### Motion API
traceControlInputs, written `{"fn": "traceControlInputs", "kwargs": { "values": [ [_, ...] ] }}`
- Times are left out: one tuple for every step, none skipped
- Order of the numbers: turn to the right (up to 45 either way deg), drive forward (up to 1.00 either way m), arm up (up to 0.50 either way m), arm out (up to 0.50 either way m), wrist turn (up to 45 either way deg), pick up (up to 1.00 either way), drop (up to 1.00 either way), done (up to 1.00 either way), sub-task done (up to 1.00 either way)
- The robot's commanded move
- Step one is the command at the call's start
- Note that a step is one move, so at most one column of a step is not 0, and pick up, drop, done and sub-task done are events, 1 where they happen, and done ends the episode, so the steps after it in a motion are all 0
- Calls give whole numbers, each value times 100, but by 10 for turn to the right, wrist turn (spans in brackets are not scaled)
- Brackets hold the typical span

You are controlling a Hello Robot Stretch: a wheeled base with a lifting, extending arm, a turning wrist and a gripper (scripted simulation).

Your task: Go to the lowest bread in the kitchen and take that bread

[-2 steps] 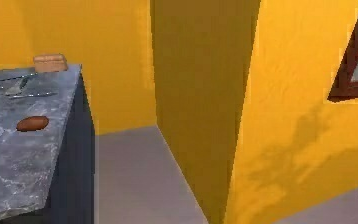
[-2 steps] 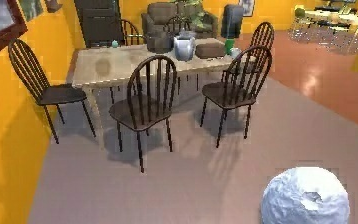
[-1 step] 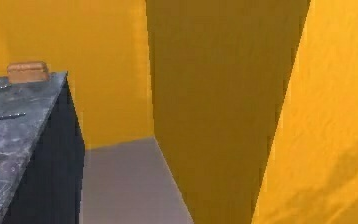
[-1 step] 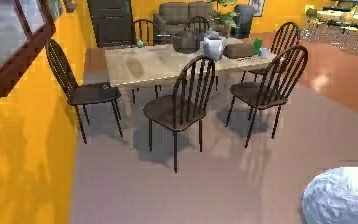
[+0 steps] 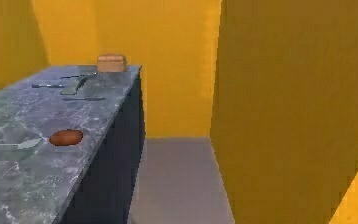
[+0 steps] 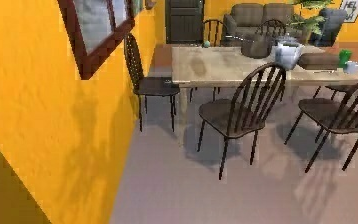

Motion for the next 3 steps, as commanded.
{"fn": "traceControlInputs", "kwargs": {
  "values": [
    [0, 100, 0, 0, 0, 0, 0, 0, 0],
    [0, 20, 0, 0, 0, 0, 0, 0, 0],
    [-450, 0, 0, 0, 0, 0, 0, 0, 0]
  ]
}}
